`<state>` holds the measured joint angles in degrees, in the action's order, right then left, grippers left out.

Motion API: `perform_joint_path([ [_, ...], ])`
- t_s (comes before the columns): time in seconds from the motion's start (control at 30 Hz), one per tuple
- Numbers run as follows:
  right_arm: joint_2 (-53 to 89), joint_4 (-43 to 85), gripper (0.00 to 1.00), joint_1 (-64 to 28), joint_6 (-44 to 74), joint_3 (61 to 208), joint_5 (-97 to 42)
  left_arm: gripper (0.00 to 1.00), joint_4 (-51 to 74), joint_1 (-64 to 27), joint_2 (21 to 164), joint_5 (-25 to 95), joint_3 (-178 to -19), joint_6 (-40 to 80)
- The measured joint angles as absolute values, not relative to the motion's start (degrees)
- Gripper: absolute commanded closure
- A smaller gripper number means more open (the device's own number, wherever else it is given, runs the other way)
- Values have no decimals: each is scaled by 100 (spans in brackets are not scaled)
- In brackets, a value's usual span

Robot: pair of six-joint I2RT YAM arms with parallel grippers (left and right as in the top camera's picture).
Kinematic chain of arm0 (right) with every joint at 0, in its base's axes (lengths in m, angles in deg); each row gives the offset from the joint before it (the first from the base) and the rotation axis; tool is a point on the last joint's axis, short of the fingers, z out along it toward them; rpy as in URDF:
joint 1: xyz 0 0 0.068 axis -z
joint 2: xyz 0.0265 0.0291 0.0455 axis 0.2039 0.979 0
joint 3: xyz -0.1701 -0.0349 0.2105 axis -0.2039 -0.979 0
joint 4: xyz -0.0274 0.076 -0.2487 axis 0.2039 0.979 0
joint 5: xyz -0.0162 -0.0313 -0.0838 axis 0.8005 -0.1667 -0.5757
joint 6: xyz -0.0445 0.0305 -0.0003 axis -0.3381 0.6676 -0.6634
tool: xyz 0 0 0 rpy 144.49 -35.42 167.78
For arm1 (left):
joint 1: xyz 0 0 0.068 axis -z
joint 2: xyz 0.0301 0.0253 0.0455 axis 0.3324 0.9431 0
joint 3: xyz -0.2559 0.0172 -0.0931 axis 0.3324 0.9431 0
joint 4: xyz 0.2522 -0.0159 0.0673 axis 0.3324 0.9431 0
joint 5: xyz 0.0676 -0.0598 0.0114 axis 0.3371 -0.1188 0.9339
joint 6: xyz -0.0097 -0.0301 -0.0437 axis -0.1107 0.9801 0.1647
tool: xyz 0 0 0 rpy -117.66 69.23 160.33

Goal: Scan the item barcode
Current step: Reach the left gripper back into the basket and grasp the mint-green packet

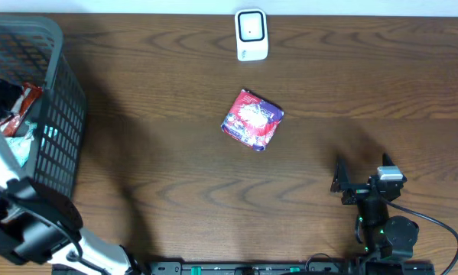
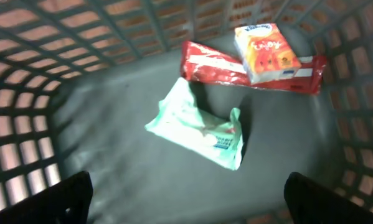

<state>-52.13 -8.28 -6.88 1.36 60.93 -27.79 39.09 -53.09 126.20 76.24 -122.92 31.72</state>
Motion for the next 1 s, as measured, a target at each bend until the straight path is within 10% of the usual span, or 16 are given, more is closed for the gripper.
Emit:
perform_joint_path([
  [0.63,-5213,-828,1,-688,139,6093,-2781,2,3098,-4941,14843,7998,-12286,2252],
  [0.7,-5213,-825,1,-688,136,6093,-2781,14,3045,-4939,14893,8053,-12286,2200],
  [0.77,-5213,-828,1,-688,136,6093,-2781,50,3048,-4941,14906,8072,-12288,2174],
  [0.9,-5213,-825,1,-688,136,6093,-2779,88,3187,-4957,14924,8121,-12288,2106],
  [1.0,-5213,-828,1,-688,136,6093,-2781,93,3345,-4959,14924,8005,-12288,2073],
])
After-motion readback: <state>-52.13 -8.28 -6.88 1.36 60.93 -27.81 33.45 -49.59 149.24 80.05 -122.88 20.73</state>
